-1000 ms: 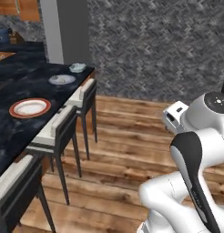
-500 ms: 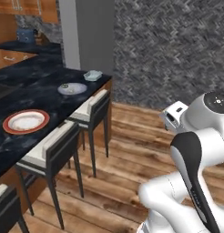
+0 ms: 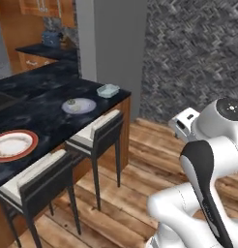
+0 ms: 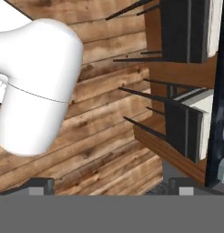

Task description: Place two dumplings into each of the tupperware containers and then place the containers in the fridge.

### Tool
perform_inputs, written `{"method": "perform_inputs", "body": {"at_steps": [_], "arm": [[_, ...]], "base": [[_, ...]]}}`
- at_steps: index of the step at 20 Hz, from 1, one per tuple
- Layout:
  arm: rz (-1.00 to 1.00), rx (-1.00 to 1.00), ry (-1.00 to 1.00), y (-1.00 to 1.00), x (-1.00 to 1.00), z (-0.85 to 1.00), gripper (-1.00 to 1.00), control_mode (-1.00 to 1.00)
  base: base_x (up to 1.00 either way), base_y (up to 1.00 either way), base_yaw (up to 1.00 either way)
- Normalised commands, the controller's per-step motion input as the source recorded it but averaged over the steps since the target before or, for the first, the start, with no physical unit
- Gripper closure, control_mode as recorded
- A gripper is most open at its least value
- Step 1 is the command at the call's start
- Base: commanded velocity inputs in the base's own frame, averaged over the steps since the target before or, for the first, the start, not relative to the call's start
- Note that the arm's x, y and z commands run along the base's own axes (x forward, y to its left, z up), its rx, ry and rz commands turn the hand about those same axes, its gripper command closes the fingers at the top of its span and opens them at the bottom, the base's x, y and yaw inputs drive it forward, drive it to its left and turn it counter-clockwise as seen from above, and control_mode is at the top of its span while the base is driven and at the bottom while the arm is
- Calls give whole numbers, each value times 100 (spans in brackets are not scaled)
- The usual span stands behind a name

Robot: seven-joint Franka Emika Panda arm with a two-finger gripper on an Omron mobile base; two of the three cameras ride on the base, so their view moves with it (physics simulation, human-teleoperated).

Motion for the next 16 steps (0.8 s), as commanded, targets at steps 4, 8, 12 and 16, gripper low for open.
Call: {"method": "perform_inputs", "body": {"at_steps": [4, 8, 12, 16], "arm": [[0, 0, 0, 0, 0, 0, -100, 100], [0, 0, 0, 0, 0, 0, -100, 100], [0, 0, 0, 0, 0, 0, -100, 100], [0, 0, 0, 0, 0, 0, -100, 100]], "base": [[100, -91, 34], [100, -85, 34], [100, -74, 34], [100, -57, 35]]}}
